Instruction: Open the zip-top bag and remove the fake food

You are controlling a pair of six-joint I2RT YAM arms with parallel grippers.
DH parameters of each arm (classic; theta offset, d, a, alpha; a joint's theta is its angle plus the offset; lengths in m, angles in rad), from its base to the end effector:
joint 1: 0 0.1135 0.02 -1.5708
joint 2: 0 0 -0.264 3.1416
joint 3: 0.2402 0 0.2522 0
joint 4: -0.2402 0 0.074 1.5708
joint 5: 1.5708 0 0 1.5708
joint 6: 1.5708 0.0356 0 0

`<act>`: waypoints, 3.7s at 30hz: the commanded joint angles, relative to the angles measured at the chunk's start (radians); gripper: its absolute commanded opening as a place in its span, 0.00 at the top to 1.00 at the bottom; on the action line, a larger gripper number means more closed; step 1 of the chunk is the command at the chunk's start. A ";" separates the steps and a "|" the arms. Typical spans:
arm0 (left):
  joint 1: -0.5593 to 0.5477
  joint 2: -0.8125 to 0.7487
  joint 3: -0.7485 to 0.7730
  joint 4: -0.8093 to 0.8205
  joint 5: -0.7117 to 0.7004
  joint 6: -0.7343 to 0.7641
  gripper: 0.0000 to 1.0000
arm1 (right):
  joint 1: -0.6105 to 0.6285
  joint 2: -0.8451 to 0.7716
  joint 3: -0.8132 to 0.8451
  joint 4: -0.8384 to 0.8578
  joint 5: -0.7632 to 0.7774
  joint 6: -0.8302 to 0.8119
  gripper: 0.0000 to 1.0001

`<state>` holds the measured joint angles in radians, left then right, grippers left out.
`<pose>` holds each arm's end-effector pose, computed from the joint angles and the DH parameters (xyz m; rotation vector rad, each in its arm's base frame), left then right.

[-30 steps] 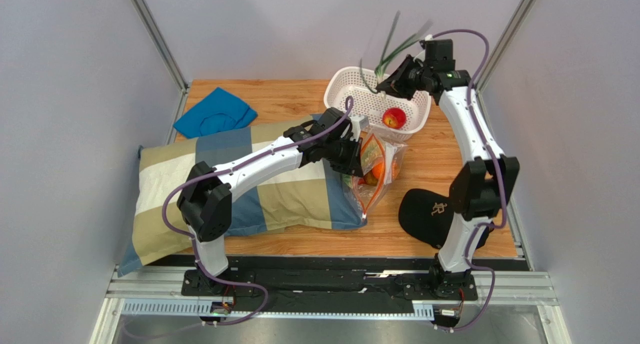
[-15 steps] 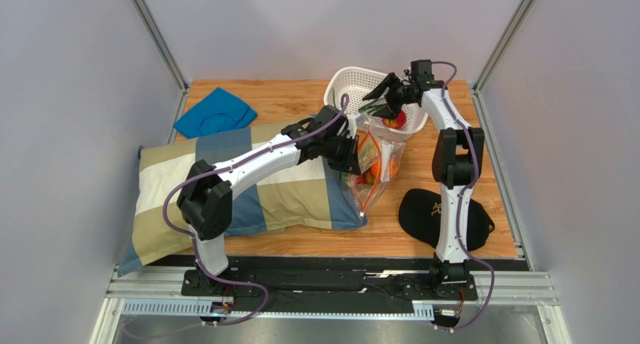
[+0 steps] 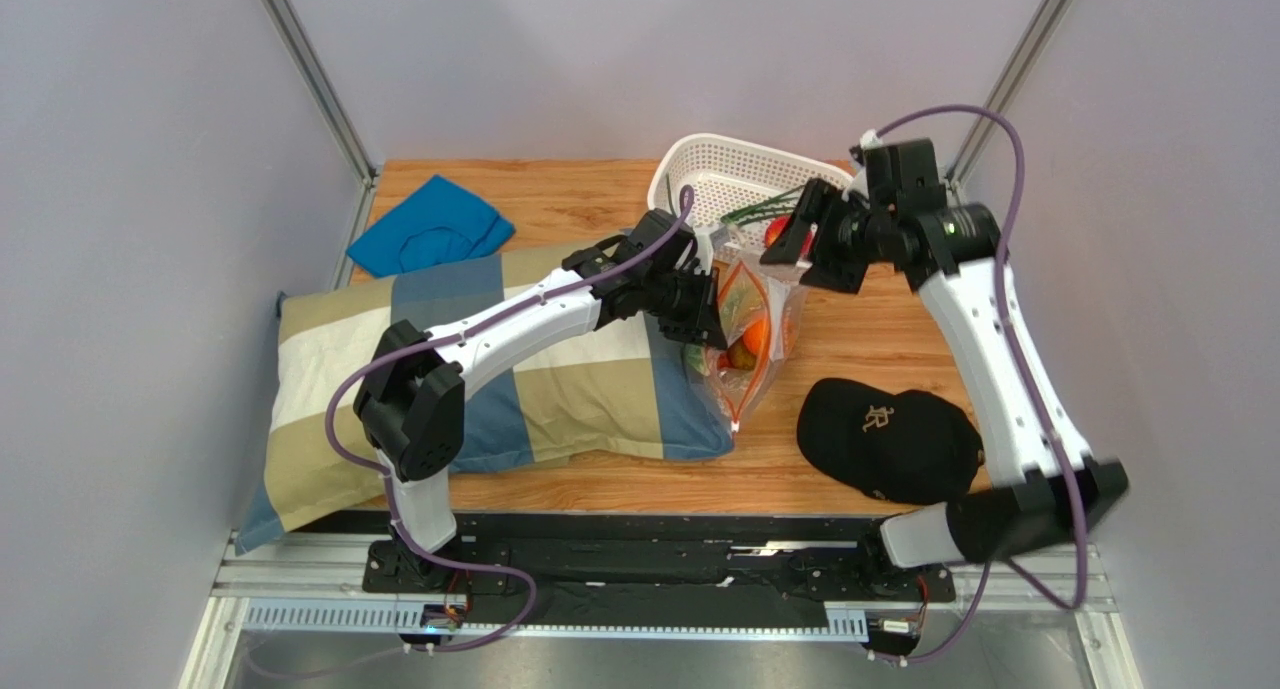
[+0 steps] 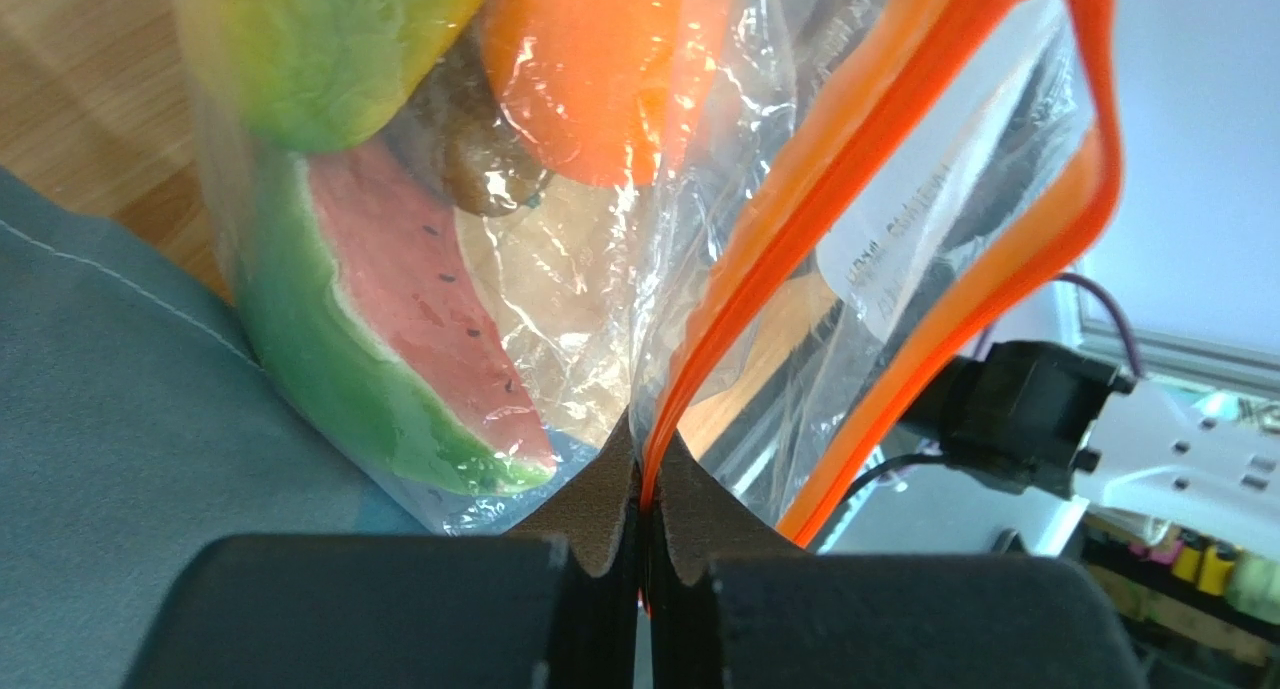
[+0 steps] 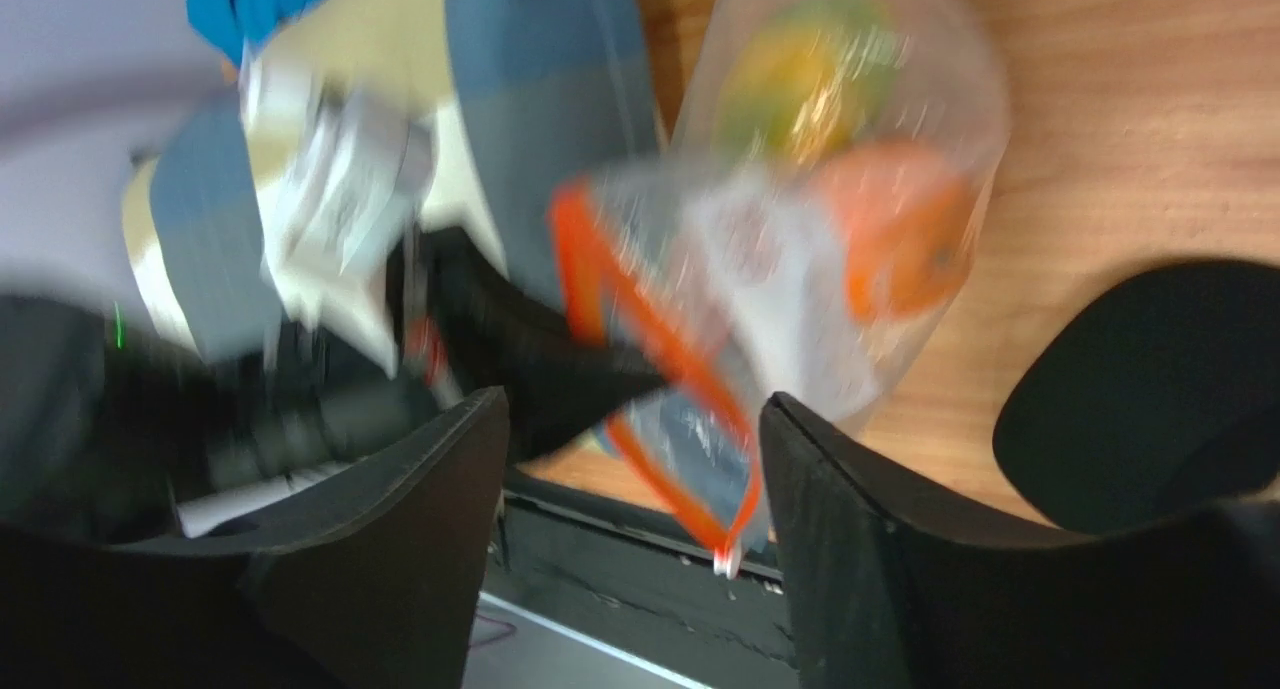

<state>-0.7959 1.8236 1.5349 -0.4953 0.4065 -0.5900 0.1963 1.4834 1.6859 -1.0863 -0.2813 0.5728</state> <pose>0.2792 -0.3053 0.2815 0.4829 2.5344 -1.0891 0.2859 0.0669 0.4009 0.3470 2.5051 0.6704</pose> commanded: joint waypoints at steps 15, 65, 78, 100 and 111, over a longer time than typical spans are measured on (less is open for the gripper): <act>-0.043 0.008 0.099 0.098 0.031 -0.249 1.00 | 0.244 -0.198 -0.476 0.239 0.169 -0.052 0.90; -0.009 0.040 0.065 0.075 0.074 -0.087 1.00 | 0.212 0.051 -0.390 0.354 0.105 -0.197 0.49; -0.045 0.006 0.051 0.069 0.095 -0.079 1.00 | 0.212 0.129 -0.486 0.497 0.214 -0.182 0.54; -0.045 0.034 0.018 0.040 0.066 -0.074 1.00 | 0.226 0.175 -0.632 0.522 0.360 -0.217 0.12; -0.045 -0.003 0.002 -0.008 -0.035 -0.030 1.00 | 0.223 0.203 -0.598 0.531 0.321 -0.205 0.19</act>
<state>-0.8341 1.8870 1.5192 -0.4828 0.4110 -0.6769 0.4183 1.7069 1.0904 -0.5152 0.0212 0.3737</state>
